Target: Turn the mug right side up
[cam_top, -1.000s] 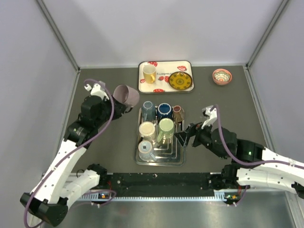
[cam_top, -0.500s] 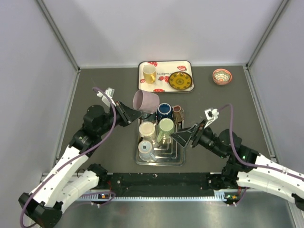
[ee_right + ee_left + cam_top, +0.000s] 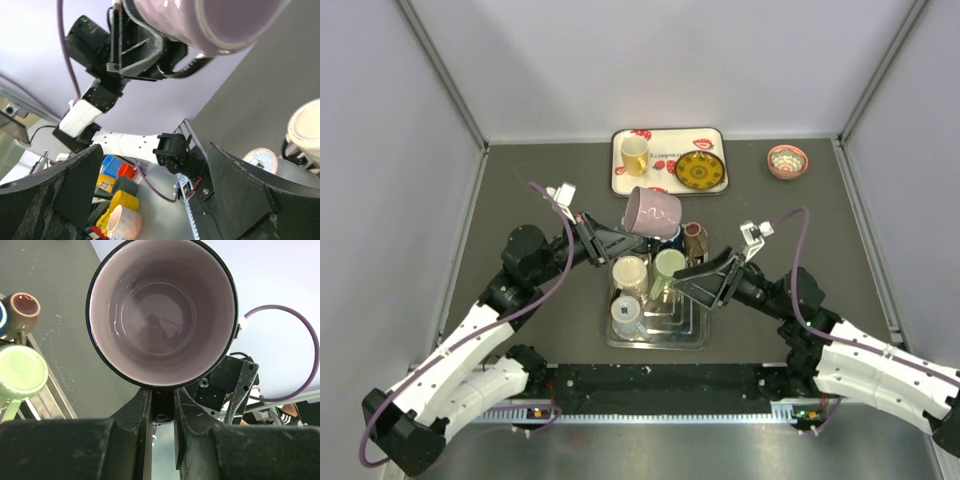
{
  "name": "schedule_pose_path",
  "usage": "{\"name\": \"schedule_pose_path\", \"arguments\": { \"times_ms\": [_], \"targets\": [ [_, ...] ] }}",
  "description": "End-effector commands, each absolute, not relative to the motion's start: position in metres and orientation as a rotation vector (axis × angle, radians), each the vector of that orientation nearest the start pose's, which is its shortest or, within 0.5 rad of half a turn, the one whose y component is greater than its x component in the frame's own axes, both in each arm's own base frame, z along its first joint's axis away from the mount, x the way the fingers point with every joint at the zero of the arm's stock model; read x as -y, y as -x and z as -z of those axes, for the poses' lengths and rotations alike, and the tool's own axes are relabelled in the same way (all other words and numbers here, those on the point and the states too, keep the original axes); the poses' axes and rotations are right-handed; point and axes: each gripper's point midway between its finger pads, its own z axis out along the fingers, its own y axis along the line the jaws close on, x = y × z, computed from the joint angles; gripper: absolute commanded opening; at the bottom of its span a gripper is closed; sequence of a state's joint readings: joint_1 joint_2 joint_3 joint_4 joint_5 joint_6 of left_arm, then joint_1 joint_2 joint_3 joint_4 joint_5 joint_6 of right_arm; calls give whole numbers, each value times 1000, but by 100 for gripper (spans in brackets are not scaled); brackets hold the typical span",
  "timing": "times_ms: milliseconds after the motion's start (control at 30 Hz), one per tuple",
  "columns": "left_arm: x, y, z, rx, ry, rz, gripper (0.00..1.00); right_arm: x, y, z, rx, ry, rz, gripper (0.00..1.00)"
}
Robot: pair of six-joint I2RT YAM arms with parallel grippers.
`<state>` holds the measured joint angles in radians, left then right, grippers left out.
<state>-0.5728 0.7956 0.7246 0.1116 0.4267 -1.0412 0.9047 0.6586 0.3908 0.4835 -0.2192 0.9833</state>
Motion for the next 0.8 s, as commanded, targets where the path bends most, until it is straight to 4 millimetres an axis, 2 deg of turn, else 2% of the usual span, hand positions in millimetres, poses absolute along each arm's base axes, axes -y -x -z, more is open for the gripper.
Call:
{"name": "schedule_pose_path", "arguments": {
  "times_ms": [0,167,333,600,767],
  "targets": [
    [259,-181,-385,-1546,-94,1687,0,-282,-116,-347,-1389,250,-1798,85],
    [267,-174,-390,-1534,-119,1724,0,-283,-131,-349,-1378,217,-1795,85],
    [274,-168,-394,-1533,-141,1743,0,-282,-149,-342,-1391,152,-1774,83],
    [285,-159,-392,-1546,-173,1764,0,-288,-157,-359,-1339,153,-1795,78],
    [289,-155,-387,-1561,-189,1771,0,-292,-160,-361,-1327,147,-1850,74]
  ]
}}
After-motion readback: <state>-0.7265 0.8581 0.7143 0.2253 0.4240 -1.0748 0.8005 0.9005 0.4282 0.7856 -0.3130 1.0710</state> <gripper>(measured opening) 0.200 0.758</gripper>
